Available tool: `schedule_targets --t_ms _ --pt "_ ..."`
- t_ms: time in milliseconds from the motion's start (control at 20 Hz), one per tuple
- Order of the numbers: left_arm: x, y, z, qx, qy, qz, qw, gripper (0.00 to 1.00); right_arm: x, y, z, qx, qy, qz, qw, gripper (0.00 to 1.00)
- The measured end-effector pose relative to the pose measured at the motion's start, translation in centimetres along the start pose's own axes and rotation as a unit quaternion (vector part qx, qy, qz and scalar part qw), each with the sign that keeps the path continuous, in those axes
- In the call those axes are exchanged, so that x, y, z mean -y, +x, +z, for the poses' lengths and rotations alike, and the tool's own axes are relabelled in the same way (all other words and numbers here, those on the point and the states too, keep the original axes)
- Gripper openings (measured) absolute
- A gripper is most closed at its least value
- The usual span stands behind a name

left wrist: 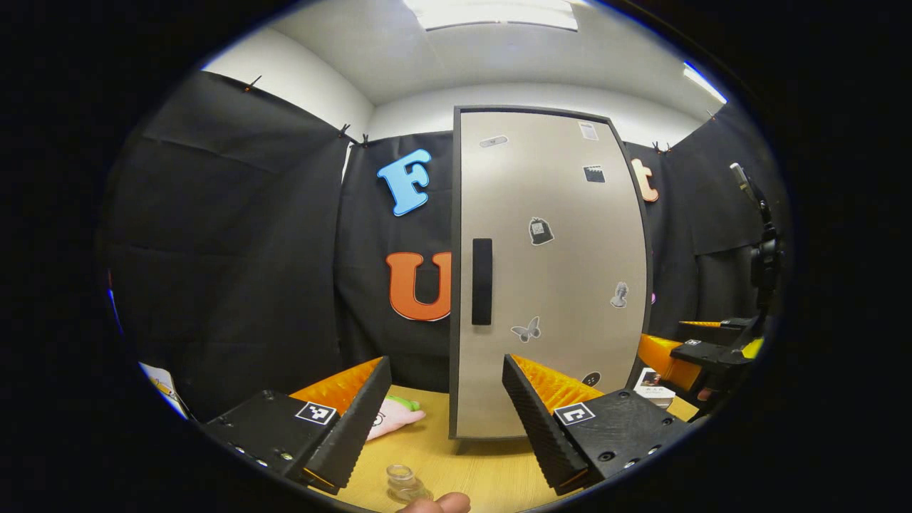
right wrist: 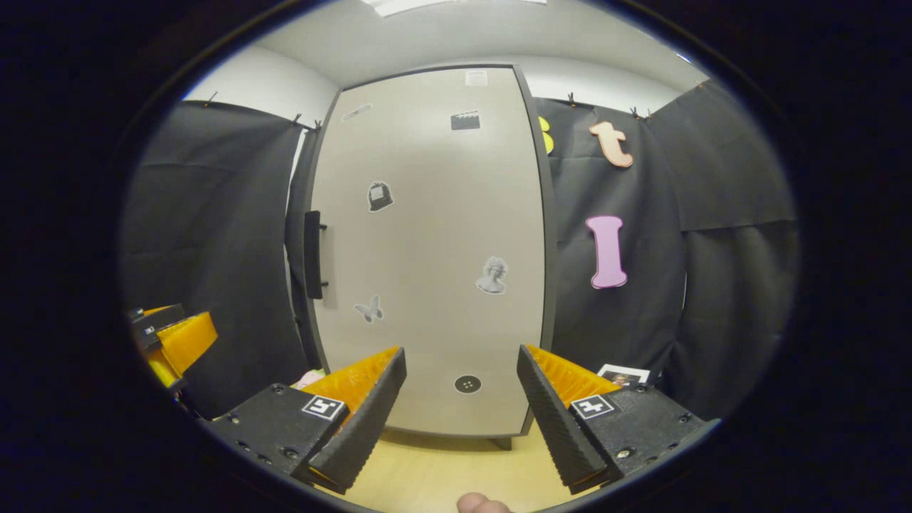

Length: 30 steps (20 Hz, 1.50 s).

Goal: Open the cabinet door with the right hand, grasp the bottle in the cabinet with the left hand and place it on the coaster, then close the cabinet door with the right hand.

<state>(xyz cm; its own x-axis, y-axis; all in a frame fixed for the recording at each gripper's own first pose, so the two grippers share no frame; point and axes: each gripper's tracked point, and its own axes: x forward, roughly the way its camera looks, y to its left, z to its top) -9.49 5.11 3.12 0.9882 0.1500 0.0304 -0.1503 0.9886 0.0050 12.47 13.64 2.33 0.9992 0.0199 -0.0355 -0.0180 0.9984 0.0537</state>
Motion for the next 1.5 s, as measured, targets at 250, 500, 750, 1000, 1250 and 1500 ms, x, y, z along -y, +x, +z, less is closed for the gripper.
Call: schedule_targets --t_ms 250,500,750,1000,1250,1500 --pt "-0.1 -1.0 -0.5 -0.010 -0.002 0.015 1.000 0.95 0.3 -0.4 -0.8 -0.013 -0.004 0.011 1.000 1.00" --pt "1.2 -1.7 -0.3 -0.005 -0.007 0.019 1.000 0.95 1.7 -1.0 -1.2 -0.016 -0.005 0.012 1.000 1.00" --pt "3.0 -1.6 -1.0 -0.013 -0.008 0.016 1.000 0.95 2.6 -0.9 -0.3 -0.002 0.002 0.011 1.000 1.00" --pt "4.1 0.8 -1.3 -0.018 0.003 -0.031 0.999 0.95 2.1 -0.5 1.1 0.014 0.004 -0.018 1.000 1.00" --pt "4.4 3.0 -2.9 -0.015 -0.018 -0.077 0.997 0.95 1.3 -1.3 1.3 0.050 -0.006 -0.045 0.998 0.99" --pt "3.5 4.4 -3.8 -0.010 -0.021 -0.093 0.995 0.95 1.9 -1.2 1.7 0.070 -0.024 -0.078 0.994 1.00"
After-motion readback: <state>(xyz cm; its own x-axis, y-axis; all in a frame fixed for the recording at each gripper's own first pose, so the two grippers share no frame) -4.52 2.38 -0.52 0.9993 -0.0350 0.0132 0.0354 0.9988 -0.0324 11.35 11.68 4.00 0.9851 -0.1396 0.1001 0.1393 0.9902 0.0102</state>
